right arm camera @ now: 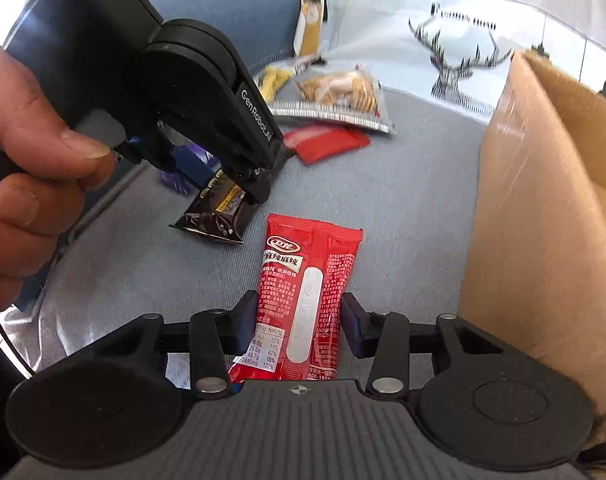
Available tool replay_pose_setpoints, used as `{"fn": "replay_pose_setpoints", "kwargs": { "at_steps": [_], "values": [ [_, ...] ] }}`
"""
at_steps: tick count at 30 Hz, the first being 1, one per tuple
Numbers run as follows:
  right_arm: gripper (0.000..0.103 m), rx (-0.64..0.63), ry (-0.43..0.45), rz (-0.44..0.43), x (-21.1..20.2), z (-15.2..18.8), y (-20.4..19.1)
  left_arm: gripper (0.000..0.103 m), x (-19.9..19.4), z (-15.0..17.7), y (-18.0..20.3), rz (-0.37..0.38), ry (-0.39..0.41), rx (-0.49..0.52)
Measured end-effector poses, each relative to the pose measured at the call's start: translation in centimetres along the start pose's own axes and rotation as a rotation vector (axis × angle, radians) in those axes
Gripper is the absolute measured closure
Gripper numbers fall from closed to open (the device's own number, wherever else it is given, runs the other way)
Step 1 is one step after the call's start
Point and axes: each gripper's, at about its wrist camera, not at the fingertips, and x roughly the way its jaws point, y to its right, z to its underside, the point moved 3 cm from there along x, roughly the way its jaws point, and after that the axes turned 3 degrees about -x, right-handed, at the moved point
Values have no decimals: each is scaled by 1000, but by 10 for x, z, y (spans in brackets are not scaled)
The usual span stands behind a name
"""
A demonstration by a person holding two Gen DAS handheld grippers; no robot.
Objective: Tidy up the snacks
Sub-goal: 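Close the left tool on the chocolate bar while the right tool grasps the red wafer pack, then lift the chocolate bar and red wafer pack over the box with both tools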
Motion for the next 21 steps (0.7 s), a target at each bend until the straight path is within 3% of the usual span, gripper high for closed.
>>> {"fn": "replay_pose_setpoints", "kwargs": {
  "at_steps": [5, 12, 17, 21],
  "values": [
    [58, -2, 85, 18, -24, 0, -3, 61, -26, 1, -1, 61, 80, -32],
    [58, 19, 239, -9, -72, -15, 6, 61, -73, 7, 3, 157, 252, -74],
    [58, 63, 342, -1, -115, -34, 34, 61, -91, 8, 14, 185, 333, -75],
    [58, 76, 431, 37, -149, -55, 73, 61, -94, 6, 30, 203, 353, -61]
  ]
}}
